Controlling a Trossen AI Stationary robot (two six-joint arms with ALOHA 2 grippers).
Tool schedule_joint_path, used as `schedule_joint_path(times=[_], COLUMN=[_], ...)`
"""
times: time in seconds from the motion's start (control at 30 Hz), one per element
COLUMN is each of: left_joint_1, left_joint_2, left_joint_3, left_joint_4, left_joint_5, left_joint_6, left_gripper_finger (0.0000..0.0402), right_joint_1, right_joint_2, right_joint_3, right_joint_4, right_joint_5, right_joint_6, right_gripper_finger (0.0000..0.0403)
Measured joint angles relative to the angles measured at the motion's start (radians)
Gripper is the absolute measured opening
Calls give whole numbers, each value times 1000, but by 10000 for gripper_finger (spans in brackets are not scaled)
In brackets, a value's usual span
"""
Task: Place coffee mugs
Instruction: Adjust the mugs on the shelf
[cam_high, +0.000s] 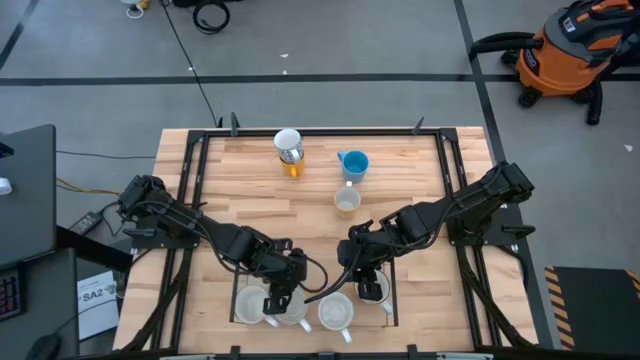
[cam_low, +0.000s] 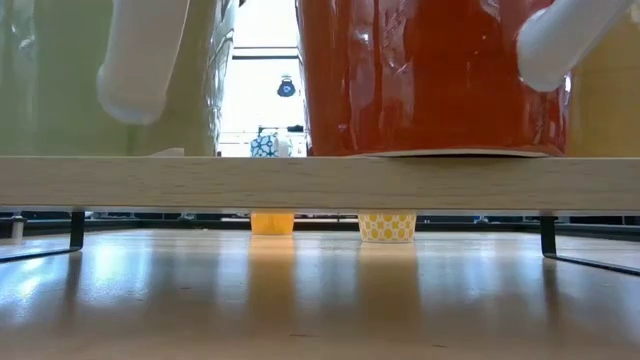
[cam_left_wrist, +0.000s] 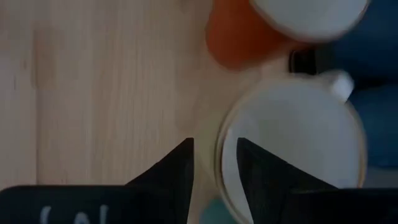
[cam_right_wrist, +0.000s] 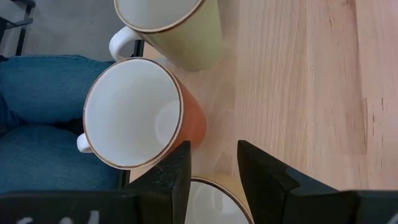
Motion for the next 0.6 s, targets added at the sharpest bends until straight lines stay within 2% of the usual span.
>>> schedule_joint_path(times=[0.23, 0.6], left_joint_1=[34, 72], left_joint_2=[-14, -10], left_joint_3=[0, 0], left_joint_4=[96, 450], left_joint_5=[5, -11], left_joint_6=[0, 0], left_gripper_finger=[128, 128], right_joint_1=[0, 0], right_joint_2=[-34, -93], right_joint_3=[0, 0], right_joint_4=[-27, -87], right_joint_5=[0, 10], right_joint_6=[-28, -73], right_gripper_finger=[137, 137])
